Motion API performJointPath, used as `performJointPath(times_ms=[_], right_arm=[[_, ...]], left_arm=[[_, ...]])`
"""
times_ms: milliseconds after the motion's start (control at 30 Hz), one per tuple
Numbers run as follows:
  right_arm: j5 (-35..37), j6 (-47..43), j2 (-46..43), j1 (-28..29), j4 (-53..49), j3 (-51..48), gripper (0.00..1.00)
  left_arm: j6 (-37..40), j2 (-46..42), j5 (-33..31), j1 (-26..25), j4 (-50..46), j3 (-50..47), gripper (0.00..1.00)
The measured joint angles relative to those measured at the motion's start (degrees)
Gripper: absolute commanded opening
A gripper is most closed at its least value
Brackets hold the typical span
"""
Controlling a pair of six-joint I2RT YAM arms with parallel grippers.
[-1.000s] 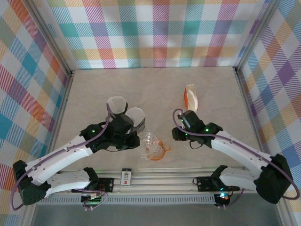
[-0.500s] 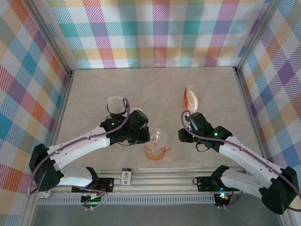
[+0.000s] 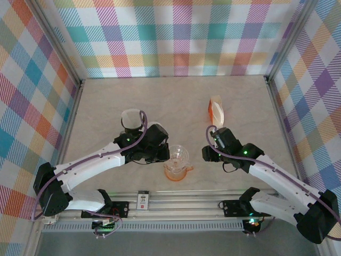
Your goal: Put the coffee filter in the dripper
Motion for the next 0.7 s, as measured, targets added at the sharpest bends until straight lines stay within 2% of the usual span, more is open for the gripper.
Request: performJointPath(times_ms=[67, 167, 300, 633, 700], right_arm=[[0.0, 0.0, 0.0, 0.0, 0.0, 0.0, 0.61], [0.0, 0.1, 0.0, 0.0, 0.0, 0.0, 0.67], [0.2, 0.1, 0.0, 0.0, 0.0, 0.0, 0.75], [1.1, 0.1, 0.4, -0.1, 0.0, 0.0, 0.81], [1.5, 0.1, 0.4, -0.1, 0.0, 0.0, 0.81]], left_arm=[[-0.2, -0.1, 0.0, 0.0, -0.2, 0.0, 0.11], [-0.3, -0.8, -0.2, 0.0, -1.1, 0.0, 0.24], [-0.9, -2.4, -0.7, 0.0, -1.2, 0.0, 0.50], [-1.2, -5.2, -1.0, 0.0, -0.7, 0.0, 0.87], [-0.5, -6.6, -1.1, 0.0, -0.4, 0.0, 0.98]])
